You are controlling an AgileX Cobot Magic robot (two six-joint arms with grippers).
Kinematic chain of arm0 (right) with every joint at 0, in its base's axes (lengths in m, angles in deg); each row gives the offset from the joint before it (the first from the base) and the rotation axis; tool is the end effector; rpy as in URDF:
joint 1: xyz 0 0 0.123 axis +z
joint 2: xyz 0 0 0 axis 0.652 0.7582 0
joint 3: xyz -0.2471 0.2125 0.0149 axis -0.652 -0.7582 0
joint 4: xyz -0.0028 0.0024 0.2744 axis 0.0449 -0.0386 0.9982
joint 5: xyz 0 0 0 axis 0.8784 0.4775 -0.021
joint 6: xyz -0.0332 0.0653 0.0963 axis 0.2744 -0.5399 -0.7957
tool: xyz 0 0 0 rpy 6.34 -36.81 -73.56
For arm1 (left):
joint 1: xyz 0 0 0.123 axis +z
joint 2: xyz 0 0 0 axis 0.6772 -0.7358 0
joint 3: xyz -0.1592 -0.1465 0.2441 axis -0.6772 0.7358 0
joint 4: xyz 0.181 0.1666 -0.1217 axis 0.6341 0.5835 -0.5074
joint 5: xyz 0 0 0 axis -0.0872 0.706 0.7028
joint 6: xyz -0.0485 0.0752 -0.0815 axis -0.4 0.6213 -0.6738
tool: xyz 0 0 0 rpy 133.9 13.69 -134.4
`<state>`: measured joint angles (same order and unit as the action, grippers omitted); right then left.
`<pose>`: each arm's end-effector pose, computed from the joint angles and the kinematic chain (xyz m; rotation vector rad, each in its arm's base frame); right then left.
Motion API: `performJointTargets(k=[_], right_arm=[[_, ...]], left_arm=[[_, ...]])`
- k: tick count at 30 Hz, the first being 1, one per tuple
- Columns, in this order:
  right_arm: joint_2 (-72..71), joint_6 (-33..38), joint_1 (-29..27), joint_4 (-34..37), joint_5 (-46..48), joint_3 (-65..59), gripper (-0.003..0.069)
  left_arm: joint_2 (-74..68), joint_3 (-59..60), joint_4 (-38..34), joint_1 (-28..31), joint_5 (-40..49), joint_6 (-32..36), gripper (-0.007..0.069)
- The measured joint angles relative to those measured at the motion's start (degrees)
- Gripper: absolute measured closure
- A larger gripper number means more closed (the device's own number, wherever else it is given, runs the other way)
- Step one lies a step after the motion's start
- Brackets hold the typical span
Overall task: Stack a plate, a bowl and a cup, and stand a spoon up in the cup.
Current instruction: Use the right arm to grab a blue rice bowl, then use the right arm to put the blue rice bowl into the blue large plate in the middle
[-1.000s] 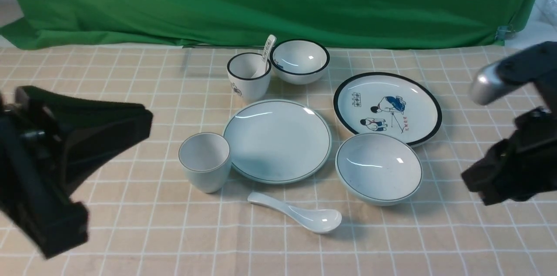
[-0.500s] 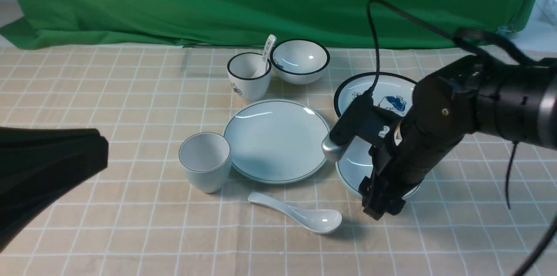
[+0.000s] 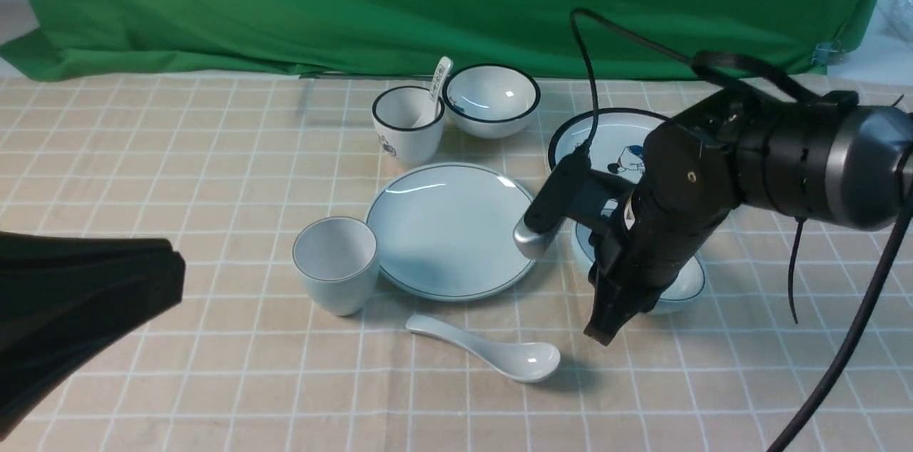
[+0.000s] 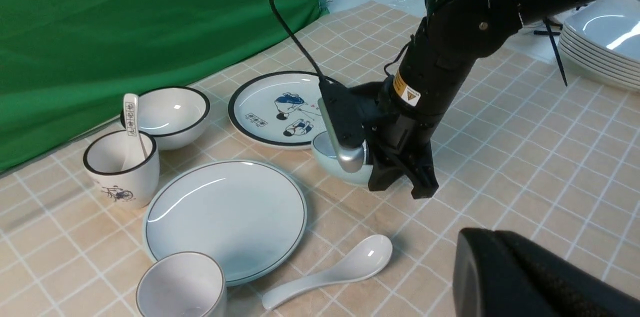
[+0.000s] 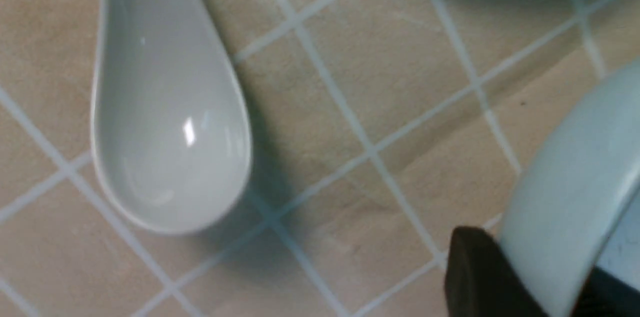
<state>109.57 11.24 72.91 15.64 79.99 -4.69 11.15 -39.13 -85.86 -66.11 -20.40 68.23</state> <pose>0.3606 0.2190 0.2044 -1.3103 2.4052 -0.0466 0.0735 -0.0784 0.3959 0.7454 1.7567 -0.5287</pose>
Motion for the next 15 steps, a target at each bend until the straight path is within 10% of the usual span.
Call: performJointTargets(k=[15], right_arm=[[10.9, -1.4, 10.5, 0.9, -3.1, 22.5, 0.0568]], left_arm=[[0.0, 0.0, 0.9, 0.0, 0.0, 0.2, 0.0622]])
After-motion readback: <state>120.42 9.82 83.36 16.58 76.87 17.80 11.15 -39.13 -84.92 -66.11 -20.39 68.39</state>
